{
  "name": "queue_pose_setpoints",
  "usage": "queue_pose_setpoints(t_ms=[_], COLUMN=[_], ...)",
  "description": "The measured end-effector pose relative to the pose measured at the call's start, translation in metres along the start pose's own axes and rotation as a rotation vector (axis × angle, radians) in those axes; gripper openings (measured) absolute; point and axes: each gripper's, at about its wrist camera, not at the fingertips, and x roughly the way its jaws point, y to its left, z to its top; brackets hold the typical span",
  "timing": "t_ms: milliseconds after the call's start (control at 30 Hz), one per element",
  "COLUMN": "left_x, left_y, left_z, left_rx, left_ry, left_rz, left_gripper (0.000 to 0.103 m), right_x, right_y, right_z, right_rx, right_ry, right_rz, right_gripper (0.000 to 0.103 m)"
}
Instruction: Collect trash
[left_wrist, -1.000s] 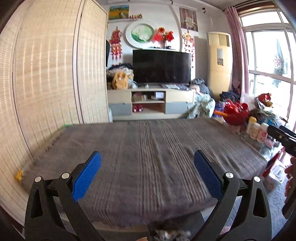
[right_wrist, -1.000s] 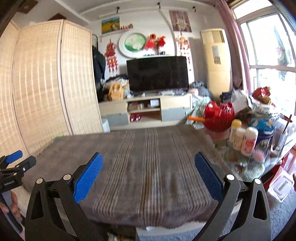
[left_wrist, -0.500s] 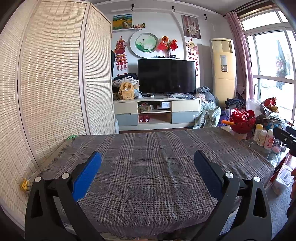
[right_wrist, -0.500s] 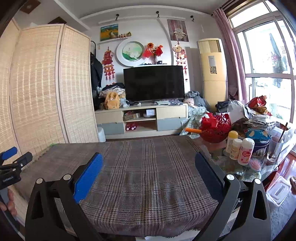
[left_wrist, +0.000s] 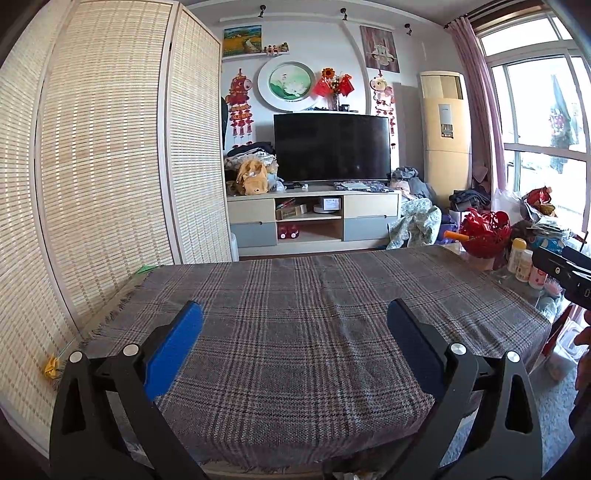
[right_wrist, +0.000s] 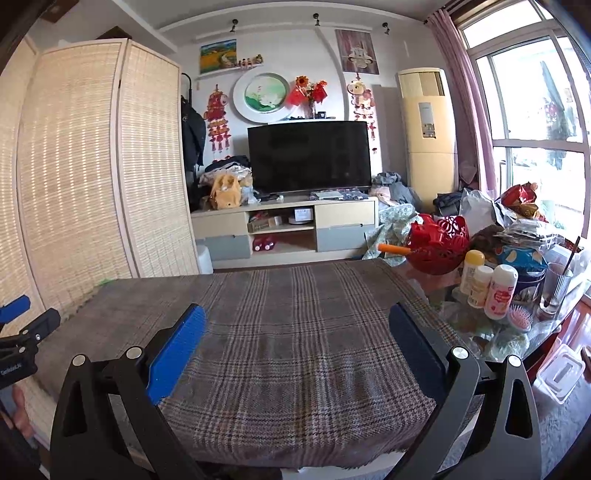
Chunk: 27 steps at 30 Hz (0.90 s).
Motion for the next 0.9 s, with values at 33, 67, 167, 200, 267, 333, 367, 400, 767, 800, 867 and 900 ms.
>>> queue_pose_setpoints(t_ms=[33, 67, 167, 200, 267, 333, 367, 400, 767, 800, 867, 900], left_x=[-0.0001, -0.0003, -0.0024, -0.0033, -0.0053, -0.0066, -0.0064, -0.0067, -0.0083, -0.0083, -0.0078, -0.0075], left_y=[0.0001, 0.0001, 0.0005, 0.0005, 0.0008, 0.001, 0.0014, 0.0013, 0.0031, 0.0029, 0.0033, 0.0033], left_z=[-0.0001, 0.0001, 0.0007, 0.001, 0.001, 0.0009, 0.0012, 0.0013, 0.0018, 0.0014, 0.0015, 0.0016], left_rx=[0.0, -0.001, -0.003, -0.004, -0.005, -0.004, -0.003, -0.002, -0.009, -0.009, -0.007, -0.006], left_ry=[0.0, 0.0, -0.003, -0.006, -0.01, -0.014, -0.015, -0.016, -0.019, -0.019, -0.02, -0.02], left_rz=[-0.001, -0.002, -0.005, -0.005, -0.004, -0.004, -0.003, -0.003, -0.005, -0.006, -0.008, -0.008], left_gripper=[0.095, 0.095, 0.095, 0.095, 0.095, 0.095, 0.095, 0.095, 0.095, 0.095, 0.095, 0.095], right_x=[0.0003, 0.0005, 0.0009, 0.0004, 0.0, -0.0006, -0.0008, -0.0011, -0.0025, -0.0026, -0.0026, -0.0026], right_y=[0.0006, 0.0008, 0.0018, 0.0019, 0.0021, 0.0028, 0.0033, 0.0038, 0.0068, 0.0069, 0.0078, 0.0079], right_z=[0.0, -0.0001, 0.0004, 0.0004, 0.0005, 0.0001, 0.0004, 0.0007, 0.0021, 0.0022, 0.0025, 0.0026], right_rx=[-0.003, -0.005, -0.009, -0.008, -0.006, -0.007, -0.008, -0.01, -0.008, -0.007, -0.006, -0.006], right_ry=[0.001, 0.001, 0.001, 0.0, 0.003, 0.005, 0.005, 0.005, 0.002, 0.002, 0.004, 0.005], right_rz=[0.001, 0.002, 0.003, 0.004, 0.008, 0.01, 0.01, 0.009, 0.009, 0.01, 0.011, 0.012], right_gripper=[0.1, 0.1, 0.1, 0.1, 0.1, 0.1, 0.1, 0.1, 0.1, 0.1, 0.1, 0.1])
